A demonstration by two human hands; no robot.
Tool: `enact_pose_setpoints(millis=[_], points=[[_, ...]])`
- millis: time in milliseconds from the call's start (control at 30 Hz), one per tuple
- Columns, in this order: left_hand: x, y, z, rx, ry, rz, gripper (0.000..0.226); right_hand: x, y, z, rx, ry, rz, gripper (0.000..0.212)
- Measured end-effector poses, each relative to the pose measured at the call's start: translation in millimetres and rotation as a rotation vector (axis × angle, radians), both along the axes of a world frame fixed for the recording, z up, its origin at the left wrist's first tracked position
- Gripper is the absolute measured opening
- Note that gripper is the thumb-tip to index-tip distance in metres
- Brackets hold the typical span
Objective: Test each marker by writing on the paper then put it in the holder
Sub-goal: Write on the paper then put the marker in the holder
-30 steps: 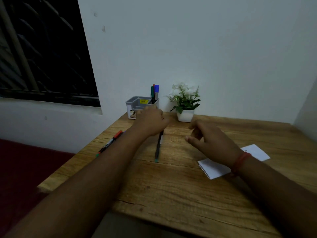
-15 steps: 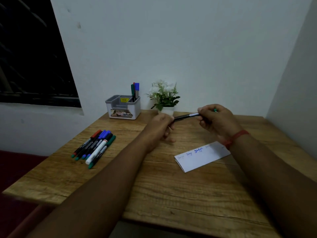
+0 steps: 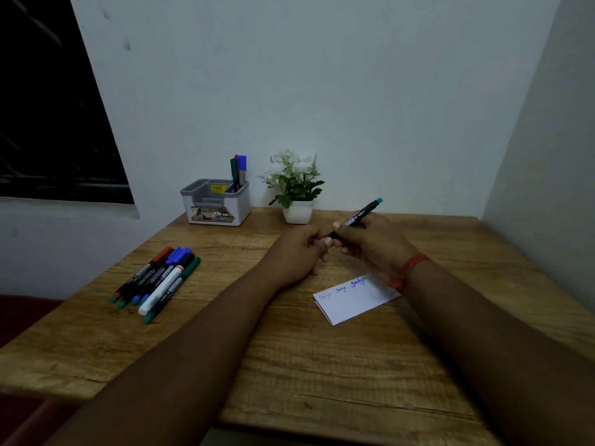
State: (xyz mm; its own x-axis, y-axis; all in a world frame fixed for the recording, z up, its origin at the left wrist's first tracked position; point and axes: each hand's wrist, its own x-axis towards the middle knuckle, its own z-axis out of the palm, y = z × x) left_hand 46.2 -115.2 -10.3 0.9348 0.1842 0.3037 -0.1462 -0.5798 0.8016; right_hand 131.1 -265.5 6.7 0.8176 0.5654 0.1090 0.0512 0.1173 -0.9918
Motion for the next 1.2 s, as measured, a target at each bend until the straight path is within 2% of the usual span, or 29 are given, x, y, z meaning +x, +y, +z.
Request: enact_pose_setpoints(millis=[100, 200, 267, 533, 633, 700, 800, 900, 1033, 1200], points=[[4, -2, 1, 0.097, -0.067, 0.048, 0.015, 4, 5, -2, -0.005, 0.005, -0.078, 0.012], [11, -7, 2, 0.34, -0.159, 0.168, 0.009, 7, 12, -3, 0.045, 0.062, -0.176, 0.016], [15, -11, 2, 0.476, -0.21, 0.22, 0.013, 8, 16, -4, 0.056, 0.083, -0.238, 0.017], [19, -20, 3, 0.799, -0.282, 0.276, 0.018, 24, 26, -5, -0.006, 0.228, -0.384, 0.025], [9, -15, 5, 0.821, -0.24, 0.261, 0.015, 44, -3, 4, -0.033, 0.19, -0.561, 0.03], [2, -9, 6, 0.792, -0.218, 0.252, 0.015, 57, -32, 10, 0.061, 0.206, -0.627, 0.024], [1, -8, 6, 0.713, -0.125, 0.231, 0.018, 58, -42, 9, 0.115, 0.194, -0.523, 0.022], [7, -15, -2, 0.699, -0.027, 0.186, 0.021, 54, -27, 4, 0.014, 0.105, -0.448, 0.024], [12, -13, -8, 0.654, -0.026, 0.158, 0.013, 50, -23, -3, -0.113, -0.01, -0.419, 0.025], [23, -4, -15, 0.65, 0.106, 0.134, 0.027, 47, -25, -5, -0.1, -0.046, -0.397, 0.022]])
